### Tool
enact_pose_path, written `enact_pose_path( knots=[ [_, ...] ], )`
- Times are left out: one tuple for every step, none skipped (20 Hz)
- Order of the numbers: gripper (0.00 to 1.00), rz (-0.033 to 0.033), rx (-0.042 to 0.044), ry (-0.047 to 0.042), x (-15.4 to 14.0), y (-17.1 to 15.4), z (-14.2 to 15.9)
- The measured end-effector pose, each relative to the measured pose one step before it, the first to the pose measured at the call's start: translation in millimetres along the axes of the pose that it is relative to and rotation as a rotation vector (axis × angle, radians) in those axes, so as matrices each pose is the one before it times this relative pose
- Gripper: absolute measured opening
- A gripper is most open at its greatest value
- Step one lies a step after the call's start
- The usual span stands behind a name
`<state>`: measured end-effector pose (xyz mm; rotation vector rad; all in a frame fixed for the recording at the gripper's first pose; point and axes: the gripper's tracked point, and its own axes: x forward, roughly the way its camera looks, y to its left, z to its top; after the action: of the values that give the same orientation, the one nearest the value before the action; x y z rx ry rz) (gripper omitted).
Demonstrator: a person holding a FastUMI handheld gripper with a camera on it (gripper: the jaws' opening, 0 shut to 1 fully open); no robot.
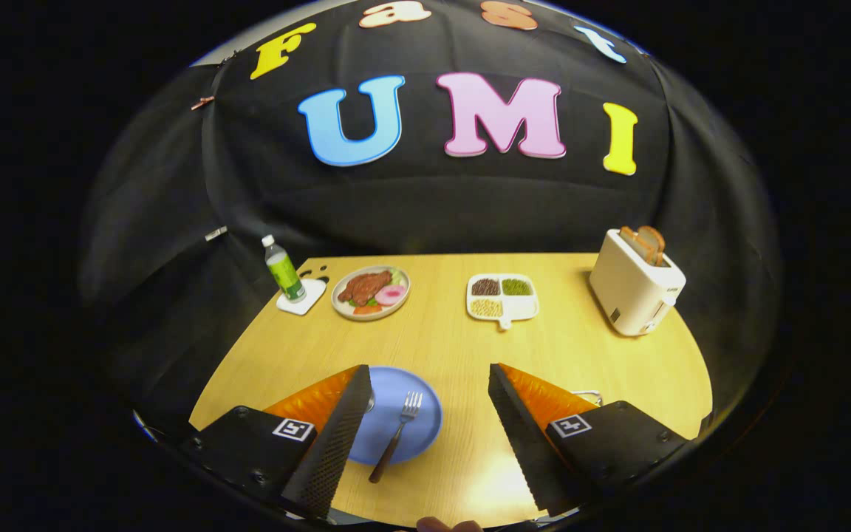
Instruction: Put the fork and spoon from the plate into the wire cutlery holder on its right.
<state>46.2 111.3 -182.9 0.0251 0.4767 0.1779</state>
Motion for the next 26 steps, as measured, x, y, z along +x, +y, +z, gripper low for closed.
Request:
enact_pose_path(
  knots=[
    [0.99, 0.00984, -0.00816, 0.03656, 7.05, 6.23, -11.82],
    [1.00, 0.01008, -0.01172, 0.03904, 7.66, 5.87, -12.81],
    [1.00, 0.01154, -0.01175, 0.03627, 6.78, 6.42, -11.86],
    [0.99, 0.01244, -0.01198, 0.03444, 8.83, 6.71, -12.04],
    [1.00, 0.01035, -0.01261, 0.03067, 8.85, 5.77, -10.15],
    [1.00, 0.00686, -0.00928, 0.03214, 10.85, 3.45, -9.85],
    [1.00, 0.00412, -0.00572, 0.03360, 9.24, 2.87, -9.25],
    [1.00, 0.00636, -0.00584, 0.02827, 8.30, 4.00, -9.18],
    [1.00, -0.00073, -0.00488, 0.02576, 8.46, 2.41, -6.69],
    [1.00, -0.00092, -0.00430, 0.02550, 8.16, 1.12, -7.64],
    [1.00, -0.00037, 0.00086, 0.02885, 6.93, 0.27, -7.39],
    [0.99, 0.00480, 0.00431, 0.02939, 6.97, 1.87, -7.40],
    [0.98, 0.00378, 0.00459, 0.02612, 6.11, 1.95, -6.17],
    [0.93, 0.00049, 0.00175, 0.02441, 5.23, 1.36, -5.33],
    [0.90, -0.00381, -0.00230, 0.01694, 4.84, -1.16, -4.79],
    [0.84, 0.00003, -0.00223, 0.01482, 4.97, -0.23, -3.47],
    [0.83, 0.00213, -0.00352, 0.01582, 3.33, 0.86, -3.02],
    [0.81, 0.00135, 0.00141, 0.01649, 3.91, 1.34, -3.20],
    [0.77, -0.00323, 0.00200, 0.01842, 4.18, 0.09, -2.87],
    [0.68, -0.00578, 0.00591, 0.01767, 4.41, -0.73, -2.50],
    [0.59, -0.00778, 0.00644, 0.01856, 3.57, -0.57, -2.66],
    [0.50, -0.00504, 0.00892, 0.01466, 2.30, -0.20, -1.23],
    [0.41, -0.00104, 0.01297, 0.01235, 1.18, 0.00, -0.08],
    [0.33, 0.00830, 0.00783, 0.01492, 1.67, 0.70, -1.47],
    [0.33, 0.00624, 0.00657, 0.01375, 0.20, 0.21, -0.96],
    [0.33, -0.00602, 0.01347, 0.00419, 6.21, -2.70, -0.09]
  ],
)
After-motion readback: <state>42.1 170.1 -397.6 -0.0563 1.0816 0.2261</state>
